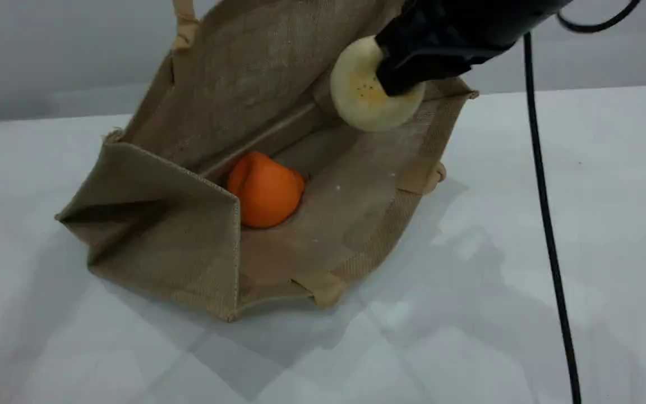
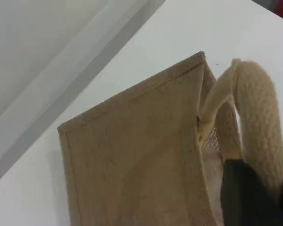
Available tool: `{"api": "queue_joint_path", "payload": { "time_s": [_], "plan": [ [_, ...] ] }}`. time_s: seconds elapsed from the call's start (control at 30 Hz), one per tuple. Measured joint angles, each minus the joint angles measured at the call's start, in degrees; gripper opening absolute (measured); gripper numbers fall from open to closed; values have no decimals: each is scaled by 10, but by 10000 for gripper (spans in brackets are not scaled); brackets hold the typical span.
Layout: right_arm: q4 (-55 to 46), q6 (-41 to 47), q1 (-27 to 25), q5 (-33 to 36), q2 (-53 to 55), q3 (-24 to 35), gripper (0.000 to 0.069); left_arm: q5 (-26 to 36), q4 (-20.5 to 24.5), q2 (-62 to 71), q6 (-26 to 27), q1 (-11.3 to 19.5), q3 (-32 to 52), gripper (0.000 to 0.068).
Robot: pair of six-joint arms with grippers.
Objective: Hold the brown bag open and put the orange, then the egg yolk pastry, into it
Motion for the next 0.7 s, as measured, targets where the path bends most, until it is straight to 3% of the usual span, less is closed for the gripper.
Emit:
{"api": "queue_joint_path", "payload": {
  "time_s": [0.17, 0.53, 0.7],
  "plan": [
    [112, -110, 0, -33, 54, -20, 39, 0, 0, 0, 0, 0, 0, 88],
    [366, -350, 0, 33, 168, -113, 39, 0, 0, 0, 0, 0, 0, 88],
    [477, -380, 0, 69, 212, -155, 39, 0, 0, 0, 0, 0, 0, 88]
  ]
}}
